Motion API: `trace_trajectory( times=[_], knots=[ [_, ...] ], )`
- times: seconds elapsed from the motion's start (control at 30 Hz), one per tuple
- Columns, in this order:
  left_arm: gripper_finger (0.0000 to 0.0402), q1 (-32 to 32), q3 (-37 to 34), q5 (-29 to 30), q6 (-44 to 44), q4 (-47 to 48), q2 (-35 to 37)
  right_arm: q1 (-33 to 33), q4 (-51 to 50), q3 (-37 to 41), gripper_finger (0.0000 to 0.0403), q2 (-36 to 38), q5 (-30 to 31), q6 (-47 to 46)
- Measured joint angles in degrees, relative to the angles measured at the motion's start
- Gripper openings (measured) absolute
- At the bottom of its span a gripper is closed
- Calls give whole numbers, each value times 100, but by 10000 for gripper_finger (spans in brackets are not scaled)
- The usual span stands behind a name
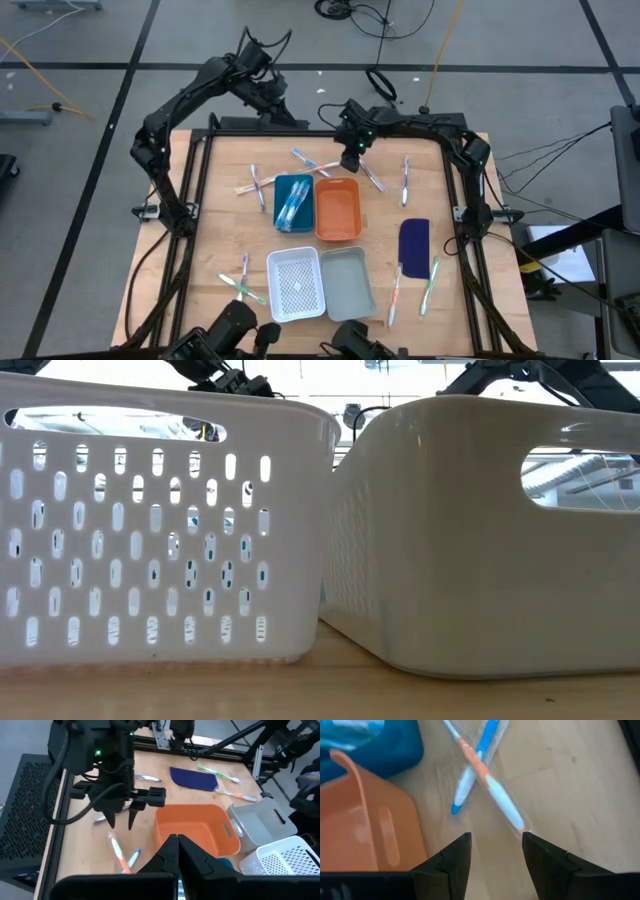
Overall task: Pick & Place Toothbrushes
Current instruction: Put the violet toothbrush into the orange bin
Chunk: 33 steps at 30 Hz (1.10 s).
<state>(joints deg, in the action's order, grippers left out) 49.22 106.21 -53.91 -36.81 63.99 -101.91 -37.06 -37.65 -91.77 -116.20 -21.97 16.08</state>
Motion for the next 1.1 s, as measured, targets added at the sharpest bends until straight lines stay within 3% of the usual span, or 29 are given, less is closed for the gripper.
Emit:
trace_trajectory(
  times=[0.23, 0.73, 1.1],
  knots=[
    [1, -7, -69, -2, 86, -30, 2, 118, -38, 0, 171, 2, 712, 1076],
    [5, -77, -72, -2, 107, -112, 2, 107, 682, 313, 219, 2, 852, 1381],
    [5, -333, -74, 0, 475, -424, 2, 72, 8, 330, 220, -197, 847, 1471]
  ],
)
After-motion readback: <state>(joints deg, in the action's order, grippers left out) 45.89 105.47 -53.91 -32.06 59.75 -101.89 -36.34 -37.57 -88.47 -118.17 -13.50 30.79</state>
